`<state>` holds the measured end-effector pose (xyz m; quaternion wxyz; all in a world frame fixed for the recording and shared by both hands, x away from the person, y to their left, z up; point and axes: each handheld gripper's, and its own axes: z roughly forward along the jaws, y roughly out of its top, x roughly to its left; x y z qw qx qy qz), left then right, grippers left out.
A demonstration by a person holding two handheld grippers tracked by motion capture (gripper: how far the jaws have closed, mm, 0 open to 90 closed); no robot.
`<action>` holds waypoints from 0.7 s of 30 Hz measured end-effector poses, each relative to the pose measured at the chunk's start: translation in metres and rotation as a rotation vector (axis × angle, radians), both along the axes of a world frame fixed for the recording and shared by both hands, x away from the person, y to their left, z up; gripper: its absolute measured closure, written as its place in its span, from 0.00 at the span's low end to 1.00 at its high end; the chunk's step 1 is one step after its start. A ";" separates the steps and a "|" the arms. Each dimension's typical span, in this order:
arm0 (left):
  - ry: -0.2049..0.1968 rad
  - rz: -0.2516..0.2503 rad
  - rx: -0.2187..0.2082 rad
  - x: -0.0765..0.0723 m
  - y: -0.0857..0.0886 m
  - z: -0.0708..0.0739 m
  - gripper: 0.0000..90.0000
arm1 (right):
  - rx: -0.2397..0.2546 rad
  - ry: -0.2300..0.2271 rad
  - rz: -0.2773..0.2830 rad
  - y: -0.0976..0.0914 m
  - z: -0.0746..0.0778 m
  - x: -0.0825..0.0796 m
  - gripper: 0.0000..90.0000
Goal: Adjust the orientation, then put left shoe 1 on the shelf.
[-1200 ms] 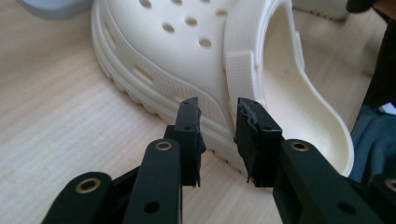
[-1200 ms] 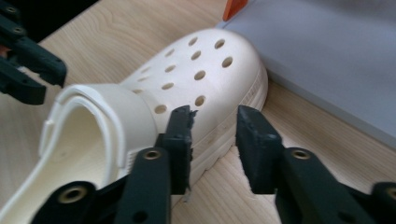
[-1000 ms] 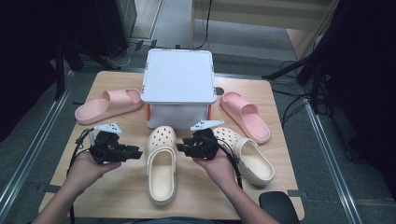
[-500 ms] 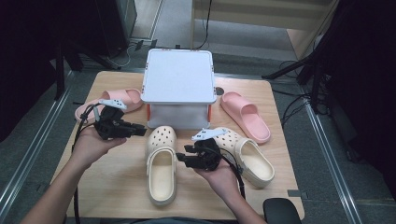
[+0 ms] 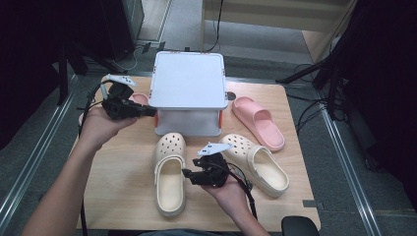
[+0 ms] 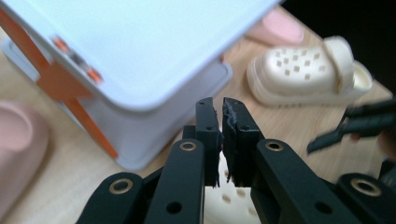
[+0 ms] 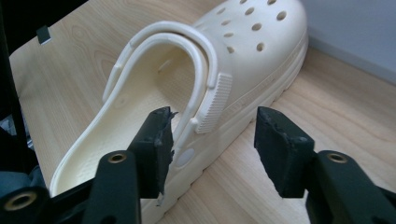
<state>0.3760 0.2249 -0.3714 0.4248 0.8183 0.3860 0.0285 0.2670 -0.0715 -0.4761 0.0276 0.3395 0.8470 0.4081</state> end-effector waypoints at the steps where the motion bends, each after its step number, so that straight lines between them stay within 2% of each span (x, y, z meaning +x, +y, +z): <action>1: -0.002 0.009 -0.005 0.005 0.001 0.002 0.94 | 0.003 0.002 -0.003 0.001 -0.001 0.000 0.50; 4: 0.009 0.016 -0.031 0.014 0.004 0.002 0.94 | 0.010 0.006 -0.011 0.006 -0.003 -0.002 0.48; 7: 0.006 0.026 0.002 0.021 0.006 -0.004 0.94 | -0.003 0.011 -0.008 0.013 -0.006 -0.003 0.47; 9: 0.008 0.027 0.011 0.023 0.006 -0.006 0.94 | -0.005 0.016 -0.009 0.015 -0.008 -0.003 0.47; 12: 0.002 0.022 -0.006 0.025 0.006 -0.008 0.94 | -0.017 0.019 -0.017 0.022 -0.013 -0.001 0.47; 18: -0.033 0.018 0.046 0.026 -0.001 -0.005 0.92 | -0.019 0.052 -0.056 0.030 -0.020 0.008 0.48; 19: -0.038 0.021 0.048 0.026 -0.002 -0.006 0.91 | -0.018 0.057 -0.059 0.031 -0.021 0.008 0.49; 20: -0.033 0.019 0.043 0.028 -0.004 -0.008 0.90 | -0.047 0.068 -0.065 0.033 -0.023 0.010 0.52; 21: -0.033 0.019 0.043 0.028 -0.004 -0.008 0.90 | -0.047 0.068 -0.065 0.033 -0.023 0.010 0.52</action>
